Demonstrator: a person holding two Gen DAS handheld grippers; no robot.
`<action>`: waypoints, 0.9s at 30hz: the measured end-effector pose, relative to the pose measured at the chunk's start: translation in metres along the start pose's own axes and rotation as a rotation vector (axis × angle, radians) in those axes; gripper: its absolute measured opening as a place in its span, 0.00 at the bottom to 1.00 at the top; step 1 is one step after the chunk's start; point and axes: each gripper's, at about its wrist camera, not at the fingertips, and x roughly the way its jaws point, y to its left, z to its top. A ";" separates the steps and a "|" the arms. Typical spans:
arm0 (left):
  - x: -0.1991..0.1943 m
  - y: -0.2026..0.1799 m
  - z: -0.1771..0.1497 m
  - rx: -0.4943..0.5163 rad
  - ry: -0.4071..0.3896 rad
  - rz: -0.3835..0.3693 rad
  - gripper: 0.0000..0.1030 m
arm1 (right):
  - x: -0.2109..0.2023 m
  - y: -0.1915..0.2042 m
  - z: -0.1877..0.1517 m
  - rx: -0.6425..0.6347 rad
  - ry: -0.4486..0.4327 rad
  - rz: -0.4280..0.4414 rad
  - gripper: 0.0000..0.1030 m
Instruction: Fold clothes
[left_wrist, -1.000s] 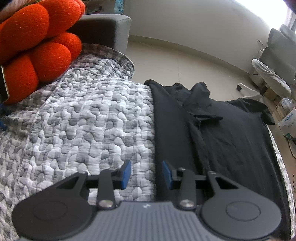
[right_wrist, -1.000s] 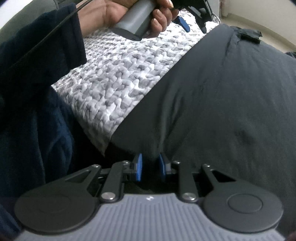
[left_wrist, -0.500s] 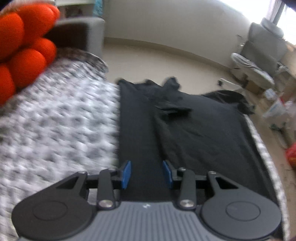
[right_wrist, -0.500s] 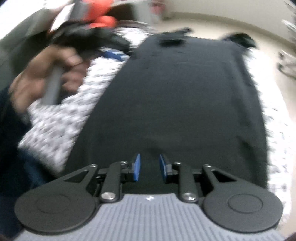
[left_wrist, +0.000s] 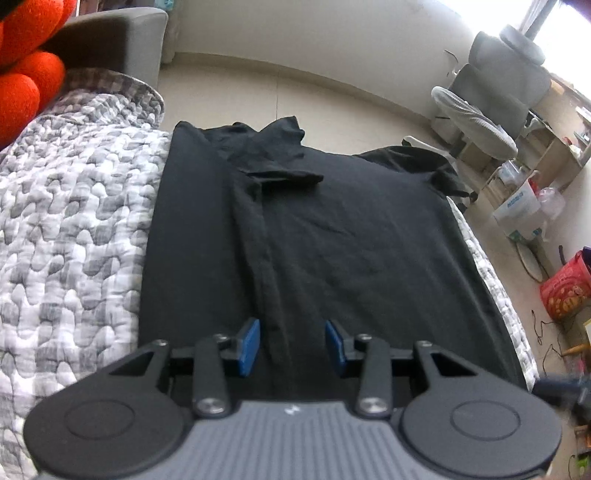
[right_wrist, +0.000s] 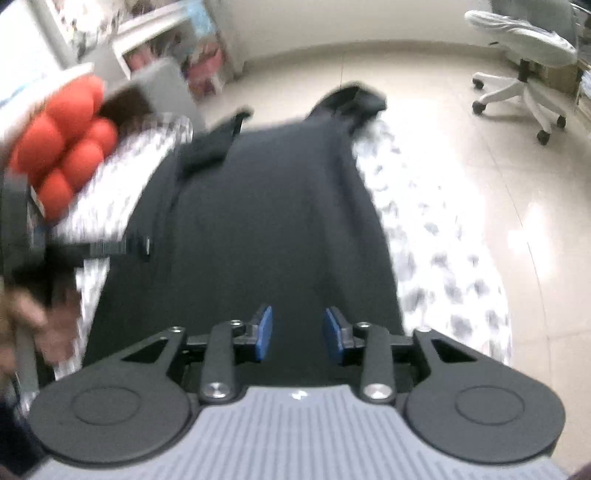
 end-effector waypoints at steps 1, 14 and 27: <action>0.001 0.000 0.001 -0.003 -0.001 0.000 0.38 | 0.002 -0.007 0.012 0.025 -0.033 0.009 0.43; 0.007 0.007 0.014 -0.008 -0.035 0.071 0.39 | 0.097 -0.071 0.150 0.243 -0.200 -0.099 0.59; 0.007 0.016 0.020 -0.005 -0.026 0.077 0.39 | 0.144 -0.056 0.172 0.124 -0.214 -0.211 0.07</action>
